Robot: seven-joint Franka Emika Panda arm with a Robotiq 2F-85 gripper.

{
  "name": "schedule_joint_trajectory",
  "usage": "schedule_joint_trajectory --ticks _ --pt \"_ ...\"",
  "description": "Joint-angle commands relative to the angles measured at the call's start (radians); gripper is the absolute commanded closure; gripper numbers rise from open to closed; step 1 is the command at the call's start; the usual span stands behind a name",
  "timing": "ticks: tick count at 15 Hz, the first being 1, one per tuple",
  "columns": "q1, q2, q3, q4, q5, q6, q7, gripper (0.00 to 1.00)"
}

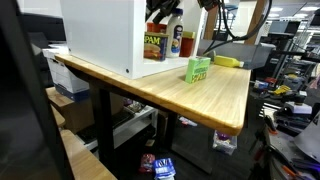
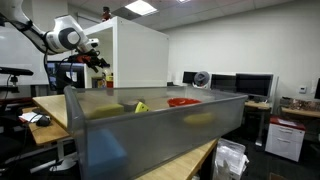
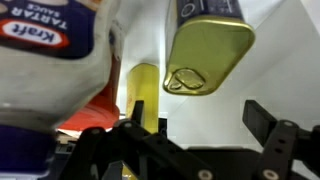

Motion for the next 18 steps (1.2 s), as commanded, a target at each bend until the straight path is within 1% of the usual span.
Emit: schedule_joint_trajectory --ticks 1,2,4,8,12,13,14,15,18 --pt "0.118 -0.014 -0.125 -0.003 0.136 -0.047 -0.172 0.25" --pt "0.159 -0.017 -0.167 -0.007 0.169 -0.053 -0.206 0.29" --pt "0.219 -0.023 -0.222 -0.006 0.296 -0.082 -0.331 0.40" --pt "0.272 -0.057 -0.293 -0.015 0.441 -0.154 -0.498 0.62" --pt "0.299 -0.086 -0.347 -0.021 0.520 -0.216 -0.600 0.81" --pt "0.389 -0.088 -0.441 -0.021 0.504 -0.236 -0.600 0.87" --pt "0.403 -0.093 -0.461 -0.020 0.519 -0.256 -0.623 0.93" --pt "0.436 -0.102 -0.498 -0.018 0.535 -0.291 -0.651 0.97" --pt "0.487 -0.120 -0.559 -0.019 0.565 -0.379 -0.709 1.00"
